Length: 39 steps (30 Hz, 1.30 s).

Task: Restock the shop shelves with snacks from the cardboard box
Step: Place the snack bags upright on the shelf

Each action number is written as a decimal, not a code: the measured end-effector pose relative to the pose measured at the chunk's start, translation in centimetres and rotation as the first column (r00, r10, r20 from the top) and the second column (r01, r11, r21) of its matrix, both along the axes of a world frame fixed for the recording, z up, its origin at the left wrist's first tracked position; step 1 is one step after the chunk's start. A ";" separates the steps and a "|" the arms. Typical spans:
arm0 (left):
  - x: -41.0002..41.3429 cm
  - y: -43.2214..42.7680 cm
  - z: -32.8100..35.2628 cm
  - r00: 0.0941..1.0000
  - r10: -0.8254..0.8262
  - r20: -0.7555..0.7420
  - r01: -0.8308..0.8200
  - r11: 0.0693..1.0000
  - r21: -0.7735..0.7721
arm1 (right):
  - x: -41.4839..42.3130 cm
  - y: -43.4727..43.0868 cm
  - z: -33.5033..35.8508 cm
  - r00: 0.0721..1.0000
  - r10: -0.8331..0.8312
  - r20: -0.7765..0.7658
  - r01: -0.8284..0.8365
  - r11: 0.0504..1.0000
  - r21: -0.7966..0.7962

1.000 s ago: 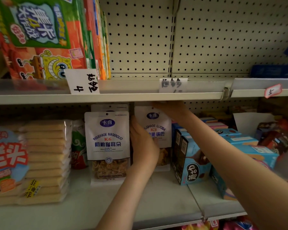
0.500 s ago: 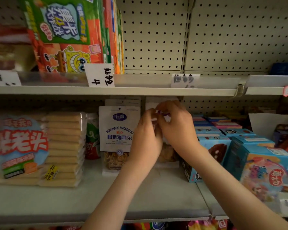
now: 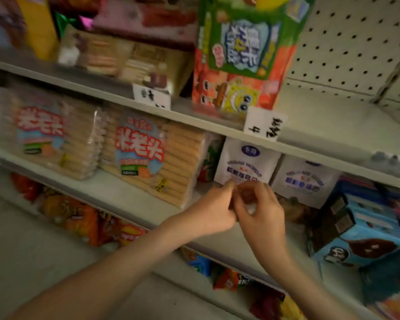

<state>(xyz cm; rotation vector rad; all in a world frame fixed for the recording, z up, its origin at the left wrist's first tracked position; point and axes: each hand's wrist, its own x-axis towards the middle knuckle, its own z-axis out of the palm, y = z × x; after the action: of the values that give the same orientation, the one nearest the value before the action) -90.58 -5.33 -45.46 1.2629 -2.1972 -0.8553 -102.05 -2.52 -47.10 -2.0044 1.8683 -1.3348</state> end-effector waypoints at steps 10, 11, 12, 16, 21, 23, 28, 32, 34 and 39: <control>8.6 2.8 2.4 0.986 0.066 0.156 -0.130 0.888 0.441 | 8.0 1.8 2.7 0.972 0.227 0.065 -0.230 0.856 0.463; 9.2 3.1 2.4 0.981 0.079 0.175 -0.152 0.876 0.458 | 8.7 1.8 2.9 0.967 0.243 0.078 -0.249 0.827 0.504; 10.1 3.6 2.8 0.976 0.106 0.190 -0.185 0.866 0.464 | 9.6 1.7 3.3 0.963 0.255 0.087 -0.260 0.790 0.555; 13.0 4.9 4.5 0.948 0.231 0.218 -0.310 0.825 0.473 | 13.1 1.0 4.6 0.942 0.318 0.105 -0.306 0.686 0.660; 17.4 7.5 2.7 0.895 0.394 0.209 -0.445 0.751 0.488 | 16.3 0.0 4.4 0.906 0.398 0.147 -0.375 0.590 0.715; 18.9 8.4 2.0 0.864 0.446 0.233 -0.501 0.717 0.485 | 17.4 -0.2 3.8 0.902 0.388 0.188 -0.393 0.559 0.730; 22.1 9.6 -0.7 0.797 0.529 0.291 -0.597 0.617 0.514 | 20.9 0.1 1.1 0.890 0.385 0.244 -0.415 0.465 0.782; 24.4 9.7 -1.5 0.739 0.585 0.334 -0.661 0.532 0.529 | 23.8 0.9 0.7 0.862 0.444 0.247 -0.434 0.392 0.811; 25.0 9.9 -0.8 0.728 0.592 0.345 -0.670 0.508 0.542 | 25.4 1.6 1.4 0.850 0.470 0.236 -0.426 0.351 0.834; 27.3 11.4 2.0 0.703 0.615 0.357 -0.685 0.449 0.574 | 29.2 2.7 4.2 0.815 0.545 0.195 -0.407 0.299 0.863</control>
<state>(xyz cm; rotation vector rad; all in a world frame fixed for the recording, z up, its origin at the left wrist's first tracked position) -63.28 6.11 -43.44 2.3318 -1.1826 -1.2945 -72.88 0.21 -42.88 -1.7570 1.2898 0.0510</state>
